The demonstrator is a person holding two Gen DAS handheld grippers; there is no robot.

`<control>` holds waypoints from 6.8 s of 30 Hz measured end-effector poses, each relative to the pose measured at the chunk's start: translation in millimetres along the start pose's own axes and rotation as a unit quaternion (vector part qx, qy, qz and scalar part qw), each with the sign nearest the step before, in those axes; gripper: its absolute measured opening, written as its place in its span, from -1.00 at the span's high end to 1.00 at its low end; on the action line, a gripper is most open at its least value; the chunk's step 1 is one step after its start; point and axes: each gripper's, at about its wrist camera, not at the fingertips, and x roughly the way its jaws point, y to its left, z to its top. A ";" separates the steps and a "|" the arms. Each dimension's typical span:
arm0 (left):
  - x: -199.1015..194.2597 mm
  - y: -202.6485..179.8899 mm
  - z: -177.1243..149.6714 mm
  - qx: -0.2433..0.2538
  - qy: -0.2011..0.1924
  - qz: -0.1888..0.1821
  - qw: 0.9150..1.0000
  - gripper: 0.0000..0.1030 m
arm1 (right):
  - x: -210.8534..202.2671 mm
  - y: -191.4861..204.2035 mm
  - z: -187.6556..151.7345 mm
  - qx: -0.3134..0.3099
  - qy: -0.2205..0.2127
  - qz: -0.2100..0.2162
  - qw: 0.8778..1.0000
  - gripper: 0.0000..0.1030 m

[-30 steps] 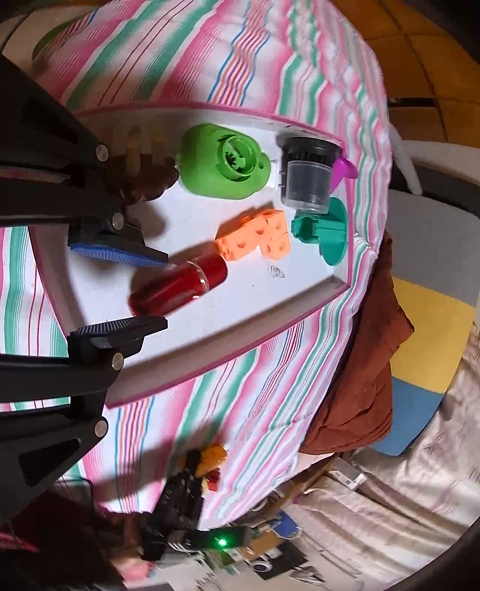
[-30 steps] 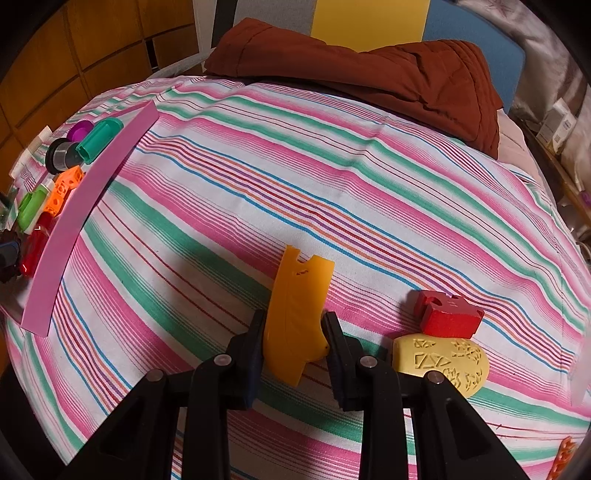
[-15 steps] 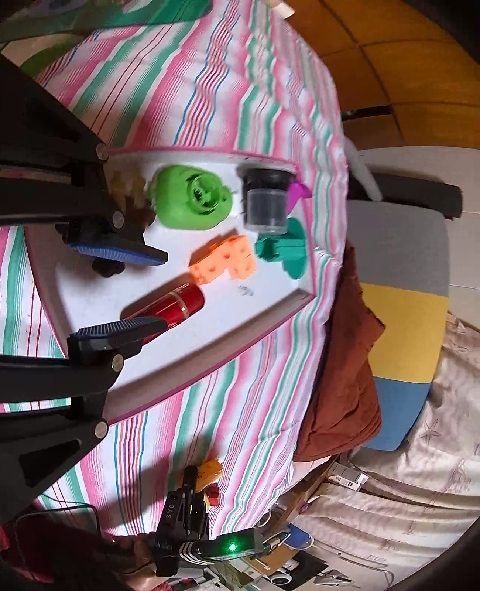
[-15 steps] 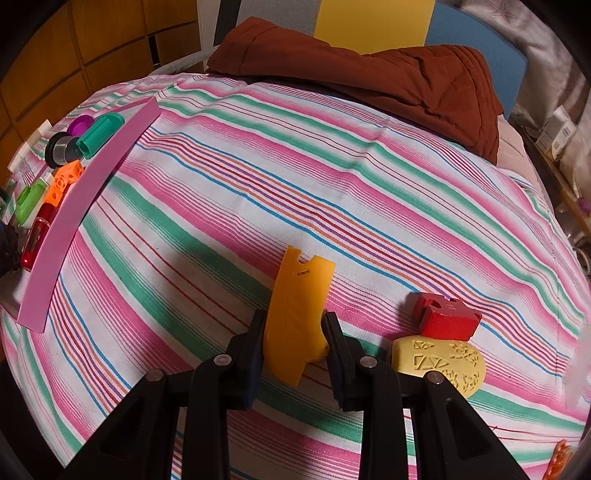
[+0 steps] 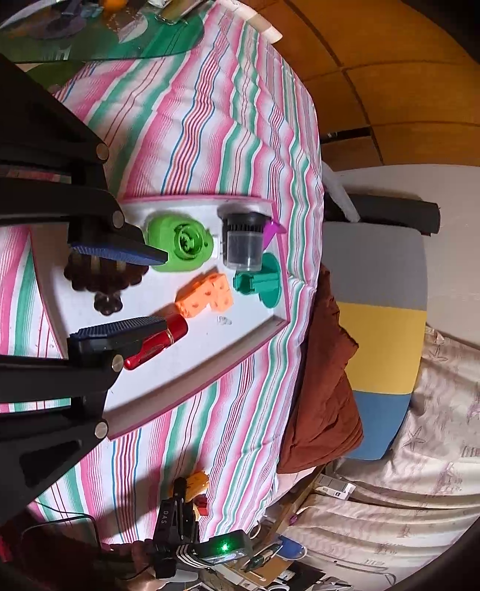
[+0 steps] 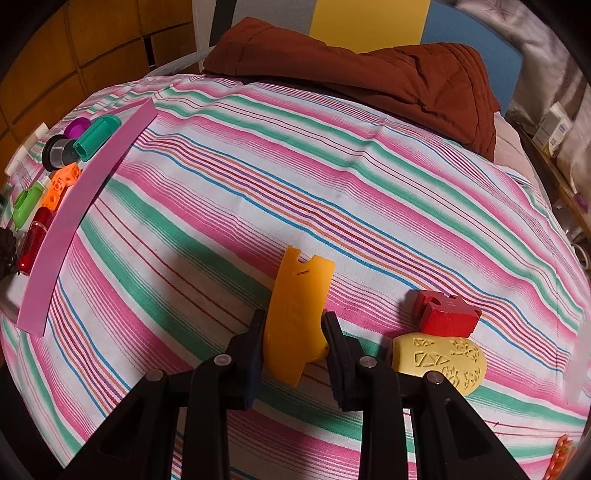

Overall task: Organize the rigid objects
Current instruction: 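Open the left gripper to release the red cylinder and withdraw, then carry the orange comb piece into the tray with the right gripper and release it, then move the right gripper back to the red puzzle piece while the left approaches the yellow egg, then grasp the yellow textured egg with the left gripper, then grasp the red puzzle piece with the right gripper, then carry the yellow egg into the tray with the left gripper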

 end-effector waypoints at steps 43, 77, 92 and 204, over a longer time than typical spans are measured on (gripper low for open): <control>-15.1 71.5 -16.7 -0.077 -0.013 0.036 0.996 0.44 | -23.9 243.2 64.6 -0.122 -0.021 0.094 0.988 0.42; -28.6 38.3 -8.1 -0.025 -0.025 0.030 0.999 0.45 | -74.1 144.6 44.8 -0.007 -0.111 0.079 0.991 0.02; -25.5 -26.0 14.1 0.044 -0.030 -0.020 0.998 0.45 | -91.3 -46.0 9.0 0.163 -0.125 -0.070 0.976 -0.15; 79.8 -242.9 -17.6 0.257 0.130 -0.237 0.928 -0.08 | 7.4 -65.7 -4.3 0.124 0.026 -0.002 0.992 0.05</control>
